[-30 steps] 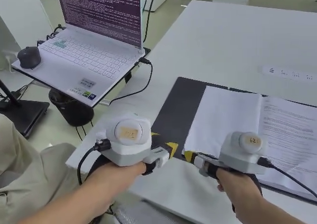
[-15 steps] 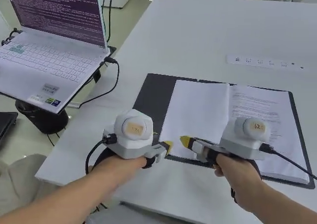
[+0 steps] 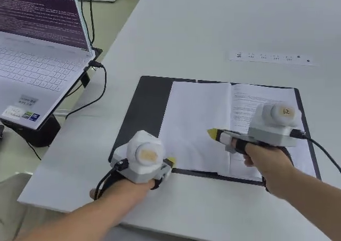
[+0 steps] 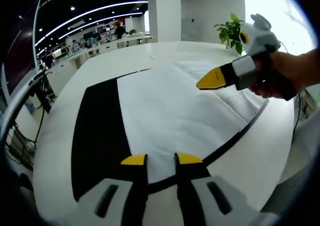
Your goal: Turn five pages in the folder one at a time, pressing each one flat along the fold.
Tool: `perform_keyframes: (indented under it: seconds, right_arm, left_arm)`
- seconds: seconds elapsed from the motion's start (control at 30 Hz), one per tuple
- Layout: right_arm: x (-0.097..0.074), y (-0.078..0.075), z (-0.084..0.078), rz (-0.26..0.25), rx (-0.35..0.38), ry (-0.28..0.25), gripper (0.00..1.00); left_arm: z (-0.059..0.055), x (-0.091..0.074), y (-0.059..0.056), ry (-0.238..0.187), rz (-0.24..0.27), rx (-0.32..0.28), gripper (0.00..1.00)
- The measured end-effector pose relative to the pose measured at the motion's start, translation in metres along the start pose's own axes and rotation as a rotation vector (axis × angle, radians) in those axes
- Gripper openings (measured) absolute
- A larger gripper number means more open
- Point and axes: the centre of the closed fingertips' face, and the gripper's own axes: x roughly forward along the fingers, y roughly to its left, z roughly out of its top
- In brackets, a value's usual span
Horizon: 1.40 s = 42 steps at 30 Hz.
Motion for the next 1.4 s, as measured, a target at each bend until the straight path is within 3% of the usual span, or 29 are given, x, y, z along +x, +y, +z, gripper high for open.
perform_keyframes:
  seconds: [0.2, 0.57, 0.7, 1.0, 1.07, 1.1, 1.27, 1.4]
  right_arm:
    - [0.013, -0.022, 0.021, -0.021, -0.03, -0.006, 0.1]
    - [0.019, -0.032, 0.041, -0.042, -0.048, -0.022, 0.06]
    - [0.026, -0.041, 0.052, -0.054, -0.068, -0.016, 0.0]
    - [0.033, -0.059, 0.078, -0.098, -0.096, -0.051, 0.0]
    - [0.057, -0.093, 0.1, -0.102, -0.09, -0.045, 0.0]
    - [0.063, -0.101, 0.103, -0.105, -0.098, -0.046, 0.0]
    - [0.08, -0.117, 0.116, -0.11, -0.105, -0.064, 0.0]
    - [0.087, -0.119, 0.123, -0.119, -0.116, -0.067, 0.0]
  left_arm:
    - [0.0, -0.001, 0.001, -0.026, 0.035, -0.02, 0.2]
    - [0.0, -0.001, 0.002, -0.051, 0.036, -0.028, 0.2]
    - [0.0, 0.0, 0.002, -0.051, 0.037, -0.033, 0.2]
    - [0.0, 0.001, 0.004, -0.056, 0.039, -0.045, 0.2]
    - [0.0, 0.001, 0.004, -0.057, 0.039, -0.05, 0.2]
    - [0.0, 0.002, 0.004, -0.059, 0.039, -0.048, 0.2]
    - [-0.001, 0.002, 0.005, -0.067, 0.041, -0.055, 0.2]
    - [-0.001, 0.002, 0.005, -0.071, 0.042, -0.057, 0.2]
